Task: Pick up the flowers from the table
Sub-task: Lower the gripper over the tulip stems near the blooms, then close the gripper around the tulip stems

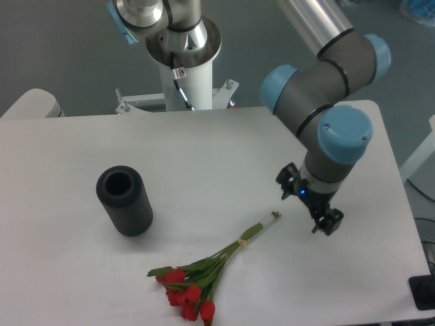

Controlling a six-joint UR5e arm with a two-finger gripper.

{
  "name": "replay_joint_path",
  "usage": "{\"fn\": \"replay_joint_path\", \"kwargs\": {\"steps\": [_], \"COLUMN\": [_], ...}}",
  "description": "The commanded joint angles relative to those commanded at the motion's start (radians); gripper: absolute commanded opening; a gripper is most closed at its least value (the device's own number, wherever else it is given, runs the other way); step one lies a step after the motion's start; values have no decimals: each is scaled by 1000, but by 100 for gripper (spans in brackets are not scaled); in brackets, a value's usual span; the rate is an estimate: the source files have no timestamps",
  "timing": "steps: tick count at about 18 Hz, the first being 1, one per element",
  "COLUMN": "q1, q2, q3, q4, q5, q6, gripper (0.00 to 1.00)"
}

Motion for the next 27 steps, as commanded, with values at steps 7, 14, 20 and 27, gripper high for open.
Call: {"fn": "replay_joint_path", "kwargs": {"steps": [7, 14, 20, 27], "q1": [-112, -184, -198, -215], "q2": [-49, -107, -147, -166], "q3": [-15, -31, -29, -34], "q4": [52, 121, 161, 160], "q5": [12, 80, 81, 80], "q6": [-154, -256, -259, -281], "gripper": [100, 100, 100, 100]}}
